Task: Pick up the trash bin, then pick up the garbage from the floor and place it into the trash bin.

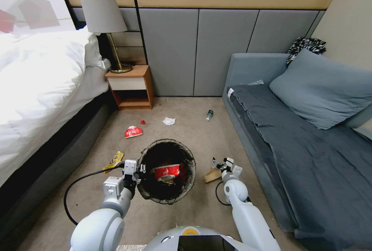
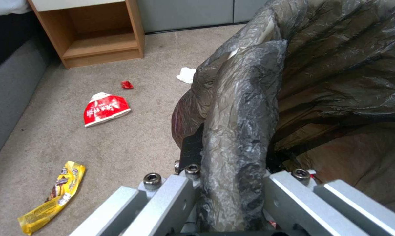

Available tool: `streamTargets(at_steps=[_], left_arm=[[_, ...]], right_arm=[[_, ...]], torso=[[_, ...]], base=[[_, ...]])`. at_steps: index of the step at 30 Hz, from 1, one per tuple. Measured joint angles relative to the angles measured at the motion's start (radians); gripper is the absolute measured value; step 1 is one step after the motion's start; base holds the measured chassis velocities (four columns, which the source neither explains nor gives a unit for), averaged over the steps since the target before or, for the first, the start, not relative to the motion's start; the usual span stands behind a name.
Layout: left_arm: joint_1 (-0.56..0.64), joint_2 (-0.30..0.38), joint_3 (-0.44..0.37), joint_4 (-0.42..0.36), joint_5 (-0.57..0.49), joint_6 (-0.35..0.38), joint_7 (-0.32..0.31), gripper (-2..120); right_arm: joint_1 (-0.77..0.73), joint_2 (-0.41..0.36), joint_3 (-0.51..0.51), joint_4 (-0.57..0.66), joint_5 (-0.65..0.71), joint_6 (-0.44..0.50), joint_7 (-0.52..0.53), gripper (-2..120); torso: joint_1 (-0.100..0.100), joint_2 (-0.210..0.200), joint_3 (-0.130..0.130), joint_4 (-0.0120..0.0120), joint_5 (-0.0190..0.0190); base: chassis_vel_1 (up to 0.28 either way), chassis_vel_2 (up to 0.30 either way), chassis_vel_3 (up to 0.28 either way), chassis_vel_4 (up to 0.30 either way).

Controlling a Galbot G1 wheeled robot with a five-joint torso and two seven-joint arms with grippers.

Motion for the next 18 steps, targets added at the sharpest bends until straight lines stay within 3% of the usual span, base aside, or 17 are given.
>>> streamTargets(at_steps=[9, 18], left_arm=[[-0.004, 0.002, 0.005, 0.007, 0.000, 0.000, 0.002, 1], [-0.005, 0.003, 0.005, 0.010, -0.001, 0.000, 0.002, 1]], right_arm=[[0.068, 0.042, -0.014, -0.117, 0.038, -0.015, 0.101, 100], [0.126, 0.076, -0.013, -0.238, 0.098, 0.005, 0.110, 100]], torso=[[0.000, 0.000, 0.000, 0.0001, 0.0000], [0.000, 0.000, 0.000, 0.0001, 0.0000]], base=[[0.000, 0.000, 0.000, 0.000], [0.000, 0.000, 0.000, 0.000]])
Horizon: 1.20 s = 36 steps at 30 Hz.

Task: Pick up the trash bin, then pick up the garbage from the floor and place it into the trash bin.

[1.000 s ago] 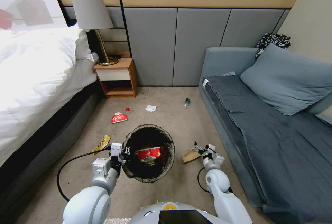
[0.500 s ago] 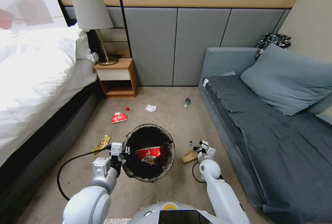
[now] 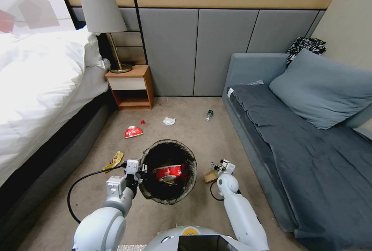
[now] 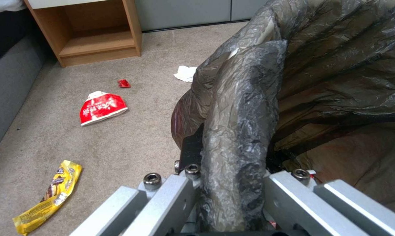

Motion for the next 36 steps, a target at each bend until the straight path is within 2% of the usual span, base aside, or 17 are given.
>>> streamTargets(at_steps=[14, 24, 29, 30, 34, 35, 36], left_arm=[[-0.007, 0.000, 0.001, 0.016, 0.000, -0.002, 0.003, 1], [-0.012, 0.000, -0.001, 0.025, 0.000, -0.003, 0.006, 1], [-0.014, -0.001, -0.001, 0.029, 0.000, -0.004, 0.006, 1], [-0.014, -0.001, -0.001, 0.029, 0.000, -0.004, 0.006, 1], [-0.014, -0.001, -0.001, 0.029, 0.000, -0.004, 0.006, 1], [-0.015, -0.001, -0.001, 0.030, 0.000, -0.004, 0.006, 1], [-0.015, -0.001, 0.000, 0.031, 0.000, -0.004, 0.006, 1]], right_arm=[[0.081, 0.040, 0.004, -0.200, -0.002, 0.055, -0.023, 100], [0.105, 0.046, 0.005, -0.253, -0.009, 0.073, -0.043, 99], [0.107, 0.046, 0.006, -0.261, -0.011, 0.079, -0.050, 92], [0.107, 0.046, 0.006, -0.262, -0.011, 0.080, -0.051, 86], [0.107, 0.046, 0.006, -0.262, -0.011, 0.080, -0.051, 86], [0.108, 0.047, 0.006, -0.264, -0.012, 0.082, -0.053, 67], [0.108, 0.047, 0.007, -0.266, -0.012, 0.084, -0.055, 64]], torso=[[0.000, 0.000, 0.000, 0.0000, -0.0001], [0.000, 0.000, 0.000, -0.0001, -0.0003], [0.000, 0.000, 0.000, -0.0004, -0.0006], [0.000, 0.000, 0.000, -0.0004, -0.0006], [0.000, 0.000, 0.000, -0.0004, -0.0006], [0.000, 0.000, 0.000, -0.0004, -0.0007], [0.000, 0.000, 0.000, -0.0004, -0.0007]], base=[[0.000, 0.000, 0.000, 0.000], [0.000, 0.000, 0.000, 0.000], [0.000, 0.000, 0.000, 0.000], [0.000, 0.000, 0.000, 0.000], [0.000, 0.000, 0.000, 0.000], [0.000, 0.000, 0.000, 0.000], [0.000, 0.000, 0.000, 0.000]])
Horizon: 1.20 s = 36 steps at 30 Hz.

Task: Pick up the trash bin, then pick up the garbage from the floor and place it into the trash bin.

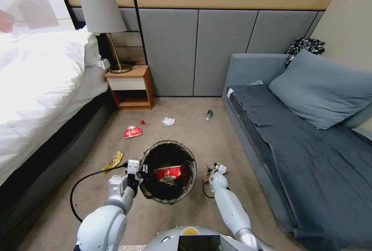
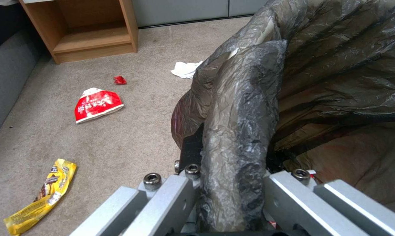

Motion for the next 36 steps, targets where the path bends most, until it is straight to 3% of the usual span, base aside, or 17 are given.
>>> streamTargets(at_steps=[1, 3, 5, 10, 16, 28, 32, 34, 36], left_arm=[[-0.001, 0.000, 0.000, 0.001, 0.000, 0.000, 0.000, 1], [-0.001, 0.000, 0.000, 0.001, 0.000, 0.000, 0.000, 1], [-0.003, 0.001, 0.000, 0.004, 0.000, -0.001, 0.001, 1], [-0.008, 0.002, 0.000, 0.009, 0.000, -0.001, 0.002, 1], [-0.009, 0.004, -0.003, 0.014, -0.002, -0.003, 0.004, 1], [-0.010, 0.005, -0.003, 0.015, -0.004, -0.004, 0.005, 1], [-0.006, 0.003, -0.003, 0.011, -0.004, -0.004, 0.005, 1], [-0.005, 0.002, -0.001, 0.007, -0.003, -0.004, 0.005, 1], [-0.006, 0.002, -0.001, 0.006, -0.004, -0.004, 0.005, 1]], right_arm=[[0.000, 0.000, 0.000, -0.001, -0.001, 0.001, -0.002, 58], [0.000, 0.000, 0.001, -0.001, -0.001, 0.002, -0.002, 56], [-0.001, 0.000, 0.002, -0.002, -0.001, 0.004, -0.006, 41], [-0.005, -0.002, 0.003, 0.001, -0.003, 0.005, -0.009, 26], [-0.013, 0.006, 0.002, 0.003, -0.022, 0.011, -0.015, 2], [-0.028, 0.005, 0.003, 0.013, -0.027, 0.028, -0.017, 0], [-0.057, -0.008, 0.011, 0.077, -0.073, 0.056, -0.023, 0], [-0.089, -0.033, 0.017, 0.188, -0.122, 0.071, -0.043, 0], [-0.097, -0.041, 0.017, 0.217, -0.131, 0.074, -0.047, 0]], torso=[[0.000, 0.000, 0.000, -0.0001, 0.0000], [0.000, 0.000, 0.000, 0.0000, 0.0000], [0.000, 0.000, 0.000, -0.0003, -0.0002], [0.000, 0.000, 0.000, -0.0003, -0.0002], [0.000, 0.000, 0.000, 0.0009, 0.0013], [0.000, 0.000, 0.000, 0.0005, 0.0011], [0.000, 0.000, 0.000, 0.0002, 0.0014], [0.000, 0.000, 0.000, 0.0002, 0.0012], [0.000, 0.000, 0.000, 0.0002, 0.0011]], base=[[0.000, 0.000, 0.000, 0.000], [0.000, 0.000, 0.000, 0.000], [0.000, 0.000, 0.000, 0.000], [0.000, 0.000, 0.000, 0.000], [0.000, 0.000, 0.000, 0.000], [0.000, 0.000, 0.000, 0.000], [0.000, 0.000, 0.000, 0.000], [0.000, 0.000, 0.000, 0.000], [0.000, 0.000, 0.000, 0.000]])
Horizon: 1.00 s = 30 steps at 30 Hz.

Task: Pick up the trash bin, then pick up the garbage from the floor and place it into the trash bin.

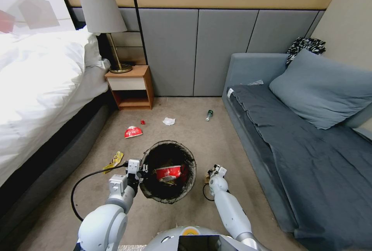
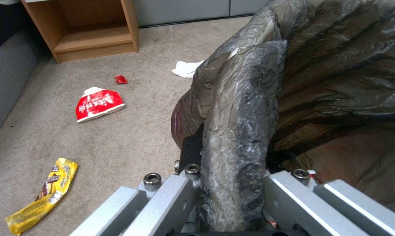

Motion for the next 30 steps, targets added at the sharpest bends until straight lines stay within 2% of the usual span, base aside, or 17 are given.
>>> streamTargets(at_steps=[2, 5, 7, 9, 12, 13, 15, 16, 18, 19, 22, 23, 26, 30], left_arm=[[0.001, -0.001, 0.000, -0.004, 0.000, 0.000, 0.000, 1], [0.003, -0.001, 0.000, -0.005, 0.000, 0.000, 0.000, 1], [0.003, -0.003, 0.000, -0.005, 0.001, 0.000, 0.000, 1], [0.002, -0.004, 0.001, -0.004, 0.001, 0.000, 0.000, 1], [-0.001, -0.004, 0.005, -0.001, 0.002, 0.002, -0.001, 1], [-0.001, -0.004, 0.005, -0.001, 0.002, 0.002, -0.001, 1], [-0.005, -0.003, 0.006, 0.003, 0.002, 0.002, -0.001, 1], [-0.005, -0.003, 0.006, 0.003, 0.002, 0.002, -0.001, 1], [-0.010, 0.000, 0.006, 0.009, 0.002, 0.002, -0.001, 1], [-0.010, 0.000, 0.006, 0.009, 0.002, 0.002, -0.001, 1], [-0.017, 0.002, 0.007, 0.017, -0.003, 0.004, -0.002, 1], [-0.017, 0.002, 0.007, 0.017, -0.003, 0.004, -0.002, 1], [-0.025, 0.004, 0.011, 0.028, -0.007, 0.005, -0.002, 1], [-0.034, 0.013, 0.012, 0.031, -0.017, 0.007, -0.002, 1]], right_arm=[[-0.036, -0.039, 0.004, 0.118, -0.046, 0.017, -0.021, 0], [-0.062, -0.070, 0.007, 0.207, -0.057, 0.013, -0.036, 0], [-0.099, -0.107, 0.009, 0.353, -0.039, -0.025, -0.049, 0], [-0.110, -0.118, 0.008, 0.395, -0.029, -0.037, -0.052, 0], [-0.164, -0.168, 0.001, 0.582, 0.017, -0.101, -0.079, 0], [-0.164, -0.168, 0.001, 0.582, 0.017, -0.101, -0.079, 0], [-0.197, -0.197, -0.001, 0.670, 0.027, -0.126, -0.108, 0], [-0.197, -0.197, -0.001, 0.670, 0.027, -0.126, -0.108, 0], [-0.224, -0.221, -0.001, 0.770, 0.046, -0.152, -0.126, 0], [-0.224, -0.221, -0.001, 0.770, 0.046, -0.152, -0.126, 0], [-0.248, -0.254, 0.000, 0.903, 0.125, -0.201, -0.140, 0], [-0.248, -0.254, 0.000, 0.903, 0.125, -0.201, -0.140, 0], [-0.259, -0.287, -0.005, 1.030, 0.257, -0.271, -0.147, 0], [-0.259, -0.308, -0.022, 1.107, 0.353, -0.324, -0.155, 0]], torso=[[0.000, 0.000, 0.000, 0.0001, -0.0001], [0.000, 0.000, 0.000, -0.0001, -0.0001], [0.000, 0.000, 0.000, 0.0002, -0.0001], [0.000, 0.000, 0.000, 0.0001, -0.0002], [0.000, 0.000, 0.000, 0.0003, -0.0003], [0.000, 0.000, 0.000, 0.0003, -0.0003], [0.000, 0.000, 0.000, 0.0001, 0.0000], [0.000, 0.000, 0.000, 0.0001, 0.0000], [0.000, 0.000, 0.000, 0.0001, -0.0004], [0.000, 0.000, 0.000, 0.0001, -0.0004], [0.000, 0.000, 0.000, 0.0002, -0.0005], [0.000, 0.000, 0.000, 0.0002, -0.0005], [0.000, 0.000, 0.000, 0.0002, -0.0006], [0.000, 0.000, 0.000, 0.0002, -0.0005]], base=[[0.000, 0.000, 0.000, 0.000], [0.000, 0.000, 0.000, 0.000], [0.000, 0.000, 0.000, 0.000], [0.000, 0.000, 0.000, 0.000], [0.000, 0.000, 0.000, 0.000], [0.000, 0.000, 0.000, 0.000], [0.000, 0.000, 0.000, 0.000], [0.000, 0.000, 0.000, 0.000], [0.000, 0.000, 0.000, 0.000], [0.000, 0.000, 0.000, 0.000], [0.000, 0.000, 0.000, 0.000], [0.000, 0.000, 0.000, 0.000], [0.000, 0.000, 0.000, 0.000], [0.000, 0.000, 0.000, 0.000]])
